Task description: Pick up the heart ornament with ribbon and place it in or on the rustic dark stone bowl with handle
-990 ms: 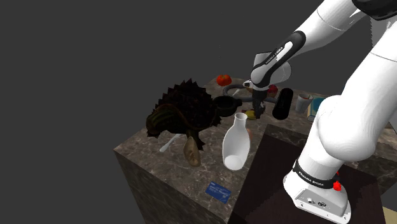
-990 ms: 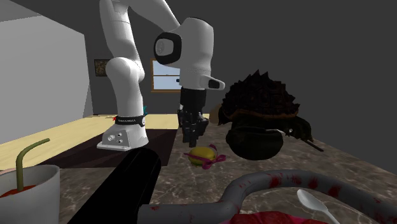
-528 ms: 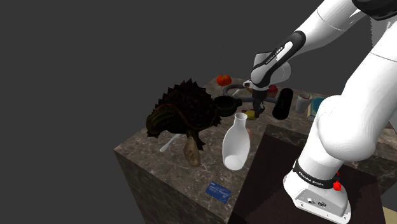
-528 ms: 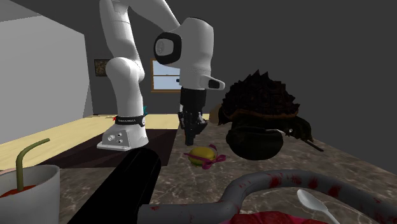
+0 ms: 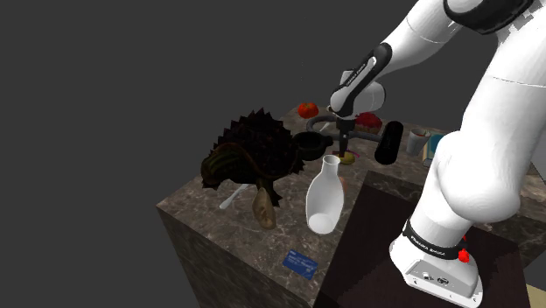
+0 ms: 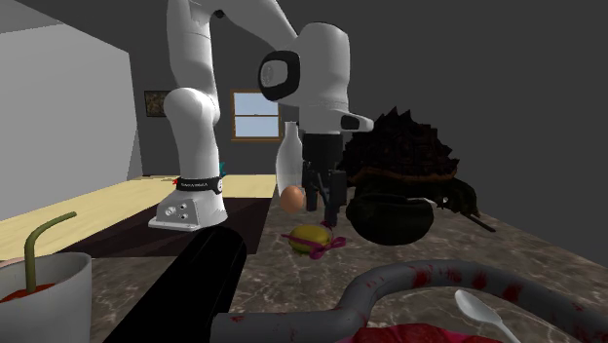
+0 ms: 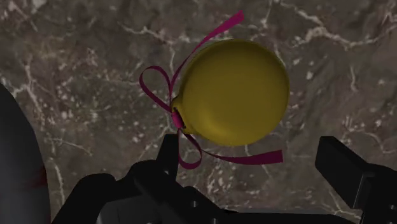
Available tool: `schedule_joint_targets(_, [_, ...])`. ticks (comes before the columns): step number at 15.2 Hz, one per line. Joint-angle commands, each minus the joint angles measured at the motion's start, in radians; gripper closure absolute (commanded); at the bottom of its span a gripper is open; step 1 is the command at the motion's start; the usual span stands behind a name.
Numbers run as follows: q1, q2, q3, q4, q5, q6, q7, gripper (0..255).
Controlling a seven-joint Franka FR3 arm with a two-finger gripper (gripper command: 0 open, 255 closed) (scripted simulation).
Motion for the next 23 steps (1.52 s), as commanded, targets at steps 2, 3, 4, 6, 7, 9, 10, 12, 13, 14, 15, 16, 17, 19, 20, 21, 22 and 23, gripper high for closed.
schedule_joint_targets(2, [0.009,0.109,0.012,0.085,0.133,0.046,0.098,0])
schedule_joint_targets(3, [0.008,0.121,0.014,0.097,0.146,0.049,0.112,0])
schedule_joint_targets(4, [0.004,0.139,0.02,0.096,0.172,0.062,0.094,0])
schedule_joint_targets(6, [-0.008,0.174,0.039,0.097,0.222,0.085,0.058,0])
schedule_joint_targets(7, [-0.016,0.192,0.05,0.098,0.247,0.096,0.041,0])
schedule_joint_targets(9, [-0.035,0.226,0.075,0.101,0.296,0.118,0.006,0])
schedule_joint_targets(10, [-0.051,0.252,0.096,0.104,0.333,0.134,-0.021,0])
schedule_joint_targets(12, [-0.053,0.251,0.098,0.103,0.332,0.135,-0.02,0])
schedule_joint_targets(13, [-0.053,0.251,0.098,0.103,0.332,0.135,-0.02,0])
schedule_joint_targets(14, [-0.053,0.251,0.098,0.103,0.332,0.135,-0.02,0])
schedule_joint_targets(15, [-0.053,0.251,0.098,0.103,0.332,0.135,-0.02,0])
schedule_joint_targets(16, [-0.053,0.251,0.098,0.103,0.332,0.135,-0.02,0])
schedule_joint_targets(17, [-0.053,0.251,0.098,0.103,0.332,0.135,-0.02,0])
schedule_joint_targets(19, [-0.053,0.251,0.098,0.103,0.332,0.134,-0.02,255])
schedule_joint_targets(20, [-0.053,0.251,0.098,0.103,0.332,0.134,-0.02,255])
schedule_joint_targets(21, [-0.053,0.251,0.098,0.103,0.332,0.134,-0.02,255])
schedule_joint_targets(22, [-0.053,0.251,0.098,0.103,0.332,0.134,-0.02,255])
schedule_joint_targets(23, [-0.053,0.251,0.098,0.103,0.332,0.134,-0.02,255])
